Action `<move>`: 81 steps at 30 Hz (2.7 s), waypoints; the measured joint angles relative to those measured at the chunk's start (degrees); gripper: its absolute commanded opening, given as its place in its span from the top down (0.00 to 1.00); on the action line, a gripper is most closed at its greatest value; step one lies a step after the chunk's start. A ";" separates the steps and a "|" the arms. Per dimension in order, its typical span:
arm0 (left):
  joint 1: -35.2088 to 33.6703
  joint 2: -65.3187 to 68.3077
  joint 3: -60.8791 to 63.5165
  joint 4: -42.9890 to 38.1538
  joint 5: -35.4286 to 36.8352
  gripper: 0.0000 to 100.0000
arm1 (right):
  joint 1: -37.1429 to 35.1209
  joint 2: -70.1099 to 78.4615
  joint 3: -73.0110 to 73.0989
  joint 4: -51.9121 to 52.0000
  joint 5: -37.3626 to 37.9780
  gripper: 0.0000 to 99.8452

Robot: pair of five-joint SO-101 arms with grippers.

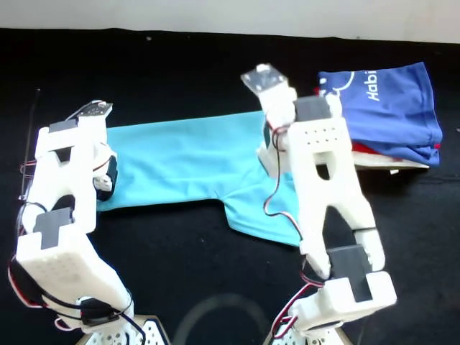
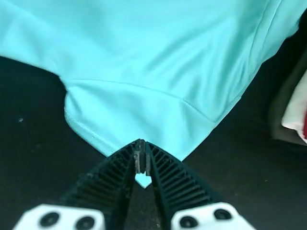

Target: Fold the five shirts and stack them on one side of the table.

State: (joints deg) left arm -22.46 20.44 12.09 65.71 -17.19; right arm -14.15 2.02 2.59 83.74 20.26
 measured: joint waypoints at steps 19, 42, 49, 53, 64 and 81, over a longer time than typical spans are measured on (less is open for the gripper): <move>0.00 -0.09 0.18 -0.35 0.00 0.99 | 5.89 2.73 22.86 -27.87 1.41 0.87; 0.00 -0.09 0.18 -0.35 0.00 0.99 | 9.85 16.70 -14.51 -22.86 2.20 0.90; 0.00 -0.09 0.18 -0.35 0.00 0.99 | 9.85 38.59 -34.64 -22.86 2.20 0.99; 0.00 -0.09 0.18 -0.35 0.00 0.99 | 9.85 49.14 -46.77 -22.86 2.20 0.99; 0.00 -0.09 0.18 -0.35 0.00 0.99 | 9.76 68.31 -73.41 -22.86 2.20 0.99; 0.00 -0.09 0.35 -0.35 0.00 0.99 | 11.08 69.63 -91.52 -9.23 2.20 0.98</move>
State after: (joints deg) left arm -22.46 20.35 12.44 65.36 -17.19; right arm -3.08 71.65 -88.92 74.51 22.46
